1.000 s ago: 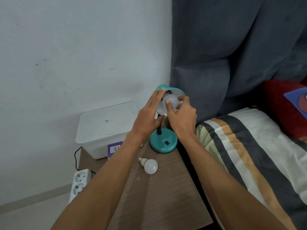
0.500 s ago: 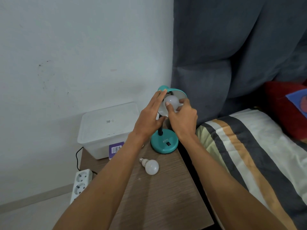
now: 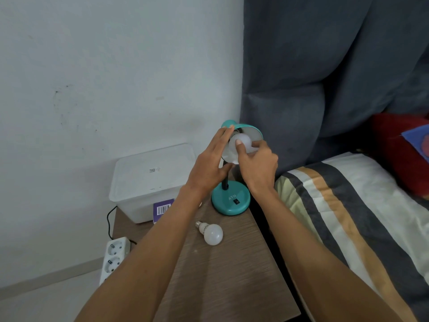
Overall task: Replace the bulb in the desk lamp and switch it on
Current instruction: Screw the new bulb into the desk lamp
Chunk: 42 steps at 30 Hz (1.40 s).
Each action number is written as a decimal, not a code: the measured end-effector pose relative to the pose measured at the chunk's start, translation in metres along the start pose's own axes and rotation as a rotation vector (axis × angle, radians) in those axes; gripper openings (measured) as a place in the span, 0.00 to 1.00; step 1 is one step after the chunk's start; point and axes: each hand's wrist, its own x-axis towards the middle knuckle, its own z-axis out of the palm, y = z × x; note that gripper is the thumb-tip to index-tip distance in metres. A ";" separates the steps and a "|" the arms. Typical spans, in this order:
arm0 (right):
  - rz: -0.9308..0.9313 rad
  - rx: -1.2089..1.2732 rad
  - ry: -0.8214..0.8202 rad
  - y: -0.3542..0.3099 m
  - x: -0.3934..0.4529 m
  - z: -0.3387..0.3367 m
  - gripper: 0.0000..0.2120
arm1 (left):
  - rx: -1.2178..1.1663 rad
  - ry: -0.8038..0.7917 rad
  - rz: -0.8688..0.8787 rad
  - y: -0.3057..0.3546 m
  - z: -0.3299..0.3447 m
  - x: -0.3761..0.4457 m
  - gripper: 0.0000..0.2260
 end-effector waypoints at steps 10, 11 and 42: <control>-0.214 -0.002 -0.011 -0.002 -0.008 0.006 0.24 | -0.018 -0.002 0.007 0.003 0.001 -0.001 0.39; -0.211 -0.002 -0.017 0.000 -0.007 0.007 0.25 | -0.017 -0.002 0.008 0.003 0.001 -0.001 0.39; -0.196 0.004 -0.003 0.002 -0.003 0.007 0.25 | -0.008 -0.021 0.016 -0.001 -0.002 -0.002 0.41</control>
